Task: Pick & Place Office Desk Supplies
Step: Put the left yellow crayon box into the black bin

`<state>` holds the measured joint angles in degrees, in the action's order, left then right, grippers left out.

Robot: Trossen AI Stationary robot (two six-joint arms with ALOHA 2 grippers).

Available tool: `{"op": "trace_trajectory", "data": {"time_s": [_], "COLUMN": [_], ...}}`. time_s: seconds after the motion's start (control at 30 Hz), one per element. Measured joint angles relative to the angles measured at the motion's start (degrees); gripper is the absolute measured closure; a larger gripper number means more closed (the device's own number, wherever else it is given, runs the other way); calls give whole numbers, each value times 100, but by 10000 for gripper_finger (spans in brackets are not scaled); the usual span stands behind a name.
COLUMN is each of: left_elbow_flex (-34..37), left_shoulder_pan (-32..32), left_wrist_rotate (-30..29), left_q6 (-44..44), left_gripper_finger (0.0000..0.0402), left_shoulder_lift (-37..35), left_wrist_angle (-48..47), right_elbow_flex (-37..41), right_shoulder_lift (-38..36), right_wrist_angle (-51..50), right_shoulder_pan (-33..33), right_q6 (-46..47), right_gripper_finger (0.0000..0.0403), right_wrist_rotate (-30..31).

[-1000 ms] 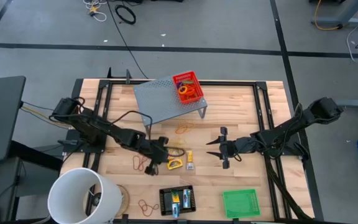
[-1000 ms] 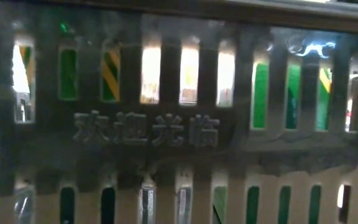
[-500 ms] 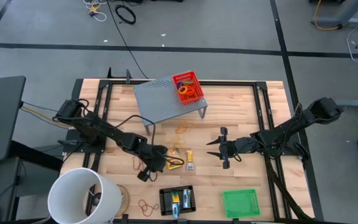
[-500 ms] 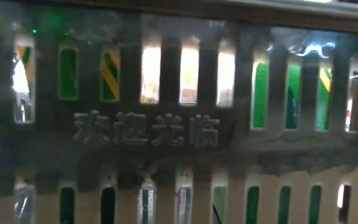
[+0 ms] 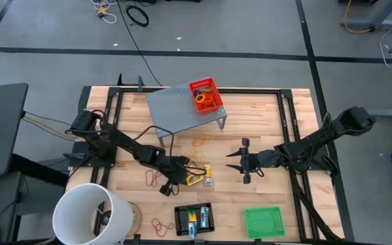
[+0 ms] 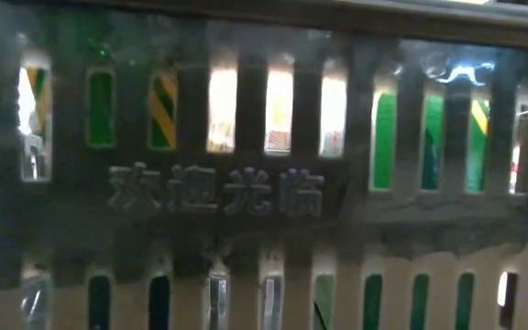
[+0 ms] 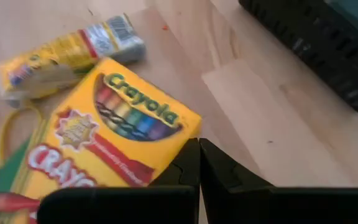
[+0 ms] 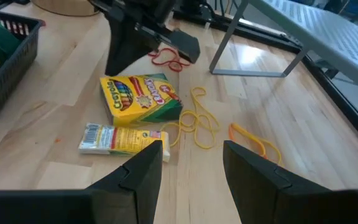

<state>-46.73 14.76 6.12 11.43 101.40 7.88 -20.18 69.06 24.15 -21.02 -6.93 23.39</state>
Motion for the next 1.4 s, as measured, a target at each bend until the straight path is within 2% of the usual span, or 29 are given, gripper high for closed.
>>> {"op": "trace_trajectory", "data": {"time_s": [0.23,0.53,0.7,0.8,0.9,1.13,1.4], "left_elbow_flex": [-10,-575,-777,-860,-867,-865,-861], "left_shoulder_pan": [-271,-509,-600,-666,-712,-668,-609], "left_wrist_rotate": [210,215,-10,-365,-476,-486,-455], "left_q6": [71,134,345,374,359,357,396], "left_gripper_finger": [401,401,401,401,401,401,401], "left_shoulder_lift": [549,1235,1251,1251,1251,1218,1216], "left_wrist_angle": [1025,1274,1240,1283,1364,1183,1220], "right_elbow_flex": [0,-355,-825,-1200,-1592,-2392,-2459], "right_shoulder_lift": [0,379,1013,1520,1993,2747,2889], "right_wrist_angle": [-105,-822,-1185,-1240,-1257,-2474,-2643], "right_shoulder_pan": [-13,-11,7,10,9,105,173], "right_q6": [-324,-1319,-1835,-2106,-2322,-2529,-2754], "right_gripper_finger": [227,225,200,180,170,179,196], "right_wrist_rotate": [-222,-240,-134,-116,134,366,508]}}
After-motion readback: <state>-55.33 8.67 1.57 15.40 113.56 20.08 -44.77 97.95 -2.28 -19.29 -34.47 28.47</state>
